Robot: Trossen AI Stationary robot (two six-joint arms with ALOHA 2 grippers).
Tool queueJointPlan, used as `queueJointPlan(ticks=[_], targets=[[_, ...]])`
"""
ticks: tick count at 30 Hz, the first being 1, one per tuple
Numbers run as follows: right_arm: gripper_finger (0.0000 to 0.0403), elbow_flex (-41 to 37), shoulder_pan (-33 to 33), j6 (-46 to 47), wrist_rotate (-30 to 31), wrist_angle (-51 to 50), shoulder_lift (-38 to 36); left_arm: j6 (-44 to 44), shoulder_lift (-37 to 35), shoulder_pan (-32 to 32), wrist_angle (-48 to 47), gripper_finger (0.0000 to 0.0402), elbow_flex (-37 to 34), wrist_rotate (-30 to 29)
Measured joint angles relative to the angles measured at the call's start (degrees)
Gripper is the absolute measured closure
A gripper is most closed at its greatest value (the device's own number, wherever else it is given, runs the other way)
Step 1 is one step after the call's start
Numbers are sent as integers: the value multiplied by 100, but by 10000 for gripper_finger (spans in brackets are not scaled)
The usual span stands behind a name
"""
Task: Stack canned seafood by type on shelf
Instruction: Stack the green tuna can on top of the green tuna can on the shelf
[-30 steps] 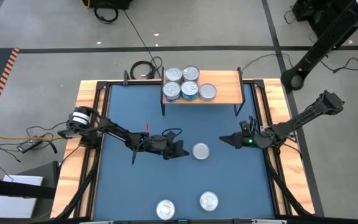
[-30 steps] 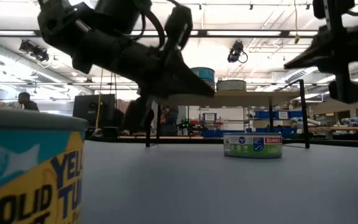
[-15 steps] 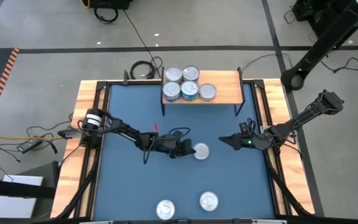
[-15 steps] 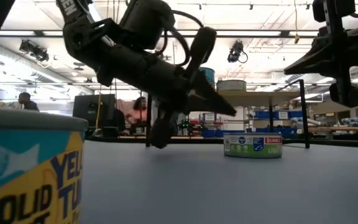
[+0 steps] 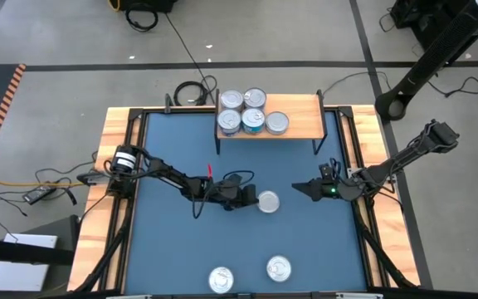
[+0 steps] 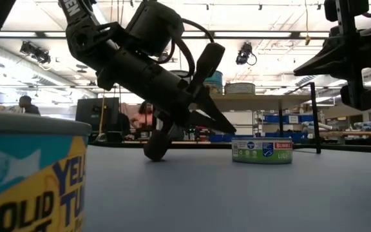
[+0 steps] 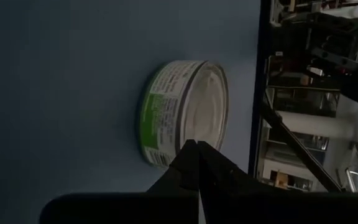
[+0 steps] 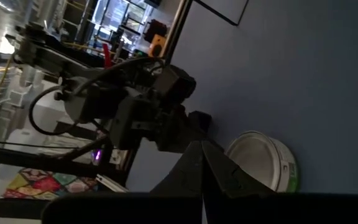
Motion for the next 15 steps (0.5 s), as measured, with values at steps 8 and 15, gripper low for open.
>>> queueJointPlan(ticks=[8, 15], targets=[[402, 0, 0, -49, 0, 12, 1, 92, 2, 52, 41, 401, -4, 5], [402, 0, 0, -49, -1, 12, 1, 203, 3, 59, 3, 401, -4, 45]])
